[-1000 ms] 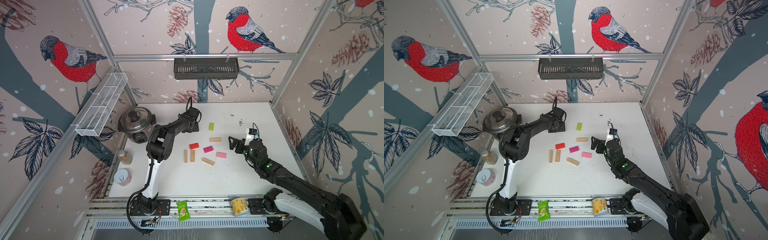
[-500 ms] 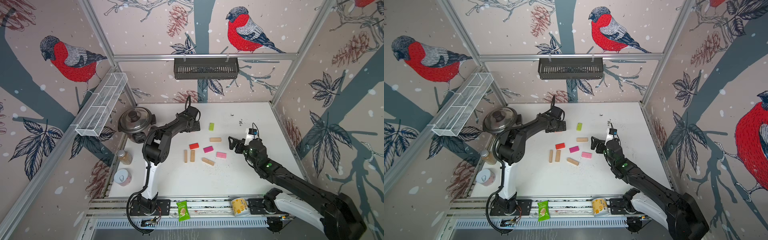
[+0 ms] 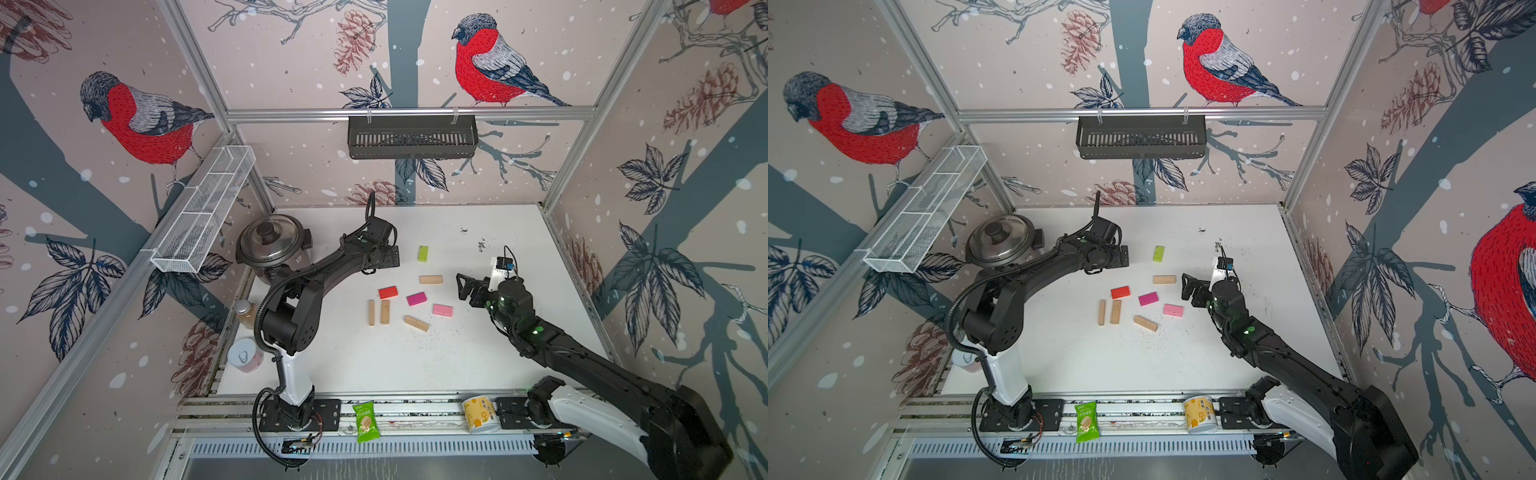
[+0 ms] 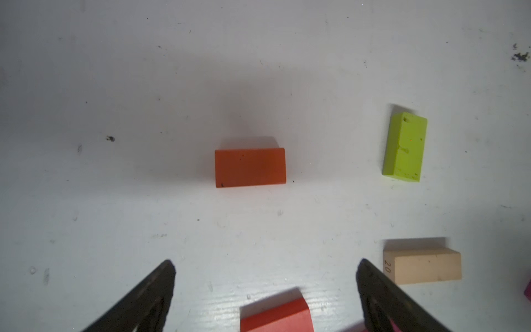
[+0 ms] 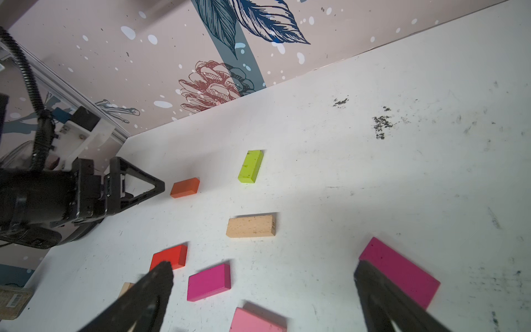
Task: Assemble the letter p with building blocks
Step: Place the building block at the center of the board, then assemble the building block at the center of the board.
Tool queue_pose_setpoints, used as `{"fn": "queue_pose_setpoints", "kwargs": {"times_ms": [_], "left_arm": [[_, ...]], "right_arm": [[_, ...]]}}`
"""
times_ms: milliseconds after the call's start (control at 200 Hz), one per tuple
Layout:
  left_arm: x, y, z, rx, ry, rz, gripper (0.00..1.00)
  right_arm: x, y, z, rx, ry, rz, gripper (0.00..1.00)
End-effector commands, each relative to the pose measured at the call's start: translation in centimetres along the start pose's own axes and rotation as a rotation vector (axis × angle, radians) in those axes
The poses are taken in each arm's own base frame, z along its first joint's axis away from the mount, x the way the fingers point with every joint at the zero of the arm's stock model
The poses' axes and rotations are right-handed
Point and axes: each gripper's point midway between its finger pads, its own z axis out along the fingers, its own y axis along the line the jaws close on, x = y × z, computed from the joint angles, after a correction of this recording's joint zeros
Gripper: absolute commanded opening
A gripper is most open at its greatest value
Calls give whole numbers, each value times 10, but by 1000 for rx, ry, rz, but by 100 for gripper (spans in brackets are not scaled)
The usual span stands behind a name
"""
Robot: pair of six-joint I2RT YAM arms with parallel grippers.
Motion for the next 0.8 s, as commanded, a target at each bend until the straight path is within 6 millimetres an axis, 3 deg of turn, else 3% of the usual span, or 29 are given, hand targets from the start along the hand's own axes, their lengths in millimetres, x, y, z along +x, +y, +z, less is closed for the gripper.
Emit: {"fn": "queue_pose_setpoints", "kwargs": {"times_ms": [0,225,355,570,796], "left_arm": [[11,-4,-17,19,-28,26,97],[54,2,-44,50,-15,98,94],[74,4,-43,73,29,169,89],[72,0,-27,54,36,267,77],[67,-12,-7,67,36,375,74]], "right_arm": [[-11,8,-2,-27,-33,-3,100],[-14,13,-7,-57,-43,10,100],[-11,17,-6,-77,-27,13,100],[-14,36,-15,-166,-25,10,100],[-12,33,-15,-148,-31,1,100]]}}
